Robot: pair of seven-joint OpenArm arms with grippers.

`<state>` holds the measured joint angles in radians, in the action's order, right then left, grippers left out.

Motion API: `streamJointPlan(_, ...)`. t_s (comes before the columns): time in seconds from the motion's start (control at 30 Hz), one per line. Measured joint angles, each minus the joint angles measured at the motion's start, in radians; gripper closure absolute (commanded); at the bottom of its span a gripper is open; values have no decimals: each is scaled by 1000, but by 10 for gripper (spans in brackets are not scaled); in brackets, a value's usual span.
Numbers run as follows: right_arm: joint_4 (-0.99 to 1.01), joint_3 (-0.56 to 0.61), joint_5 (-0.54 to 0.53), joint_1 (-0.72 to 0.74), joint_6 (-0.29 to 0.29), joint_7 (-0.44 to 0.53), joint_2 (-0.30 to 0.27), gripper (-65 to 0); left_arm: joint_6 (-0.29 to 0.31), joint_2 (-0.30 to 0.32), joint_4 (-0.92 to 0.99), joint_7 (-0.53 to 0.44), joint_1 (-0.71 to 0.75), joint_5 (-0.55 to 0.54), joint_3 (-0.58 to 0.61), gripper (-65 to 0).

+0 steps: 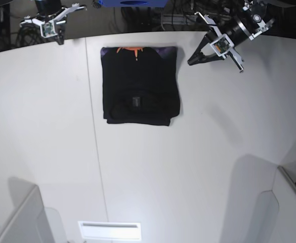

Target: Fold the T-shirt properly

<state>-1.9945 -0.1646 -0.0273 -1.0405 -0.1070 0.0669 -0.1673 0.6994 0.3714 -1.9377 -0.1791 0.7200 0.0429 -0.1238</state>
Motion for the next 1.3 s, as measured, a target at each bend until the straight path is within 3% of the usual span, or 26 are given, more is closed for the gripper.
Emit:
streamJointPlan(0.1,0,1,95,-54,-14,12,0,0,1,0,35,-23,51,-4,0,0)
streamJointPlan(0.33,5,13,174,-155,-18,12,39,0,-11,2,137,-125,162,-7,0,0)
streamJointPlan(0.5,18,24,192,-221,-14,-135,55,0,-9,0,244,-182,251,-7,0,0)
streamJointPlan(0.63,18,140,193,-252,-10,-302,52,0,-9,1,341,-241,296,-6,0,0)
streamJointPlan(0.83,136,209,190,-238,-11,-411,44,0,-11,-3,494,-251,315,-10,6,0)
streamJointPlan(1.0,345,211,188,-145,-14,-400,43,0,-10,-5,654,-248,300,-3,8,0)
streamJointPlan(1.3,636,211,189,34,-25,-399,42,0,-15,-37,961,-257,123,-19,95,0)
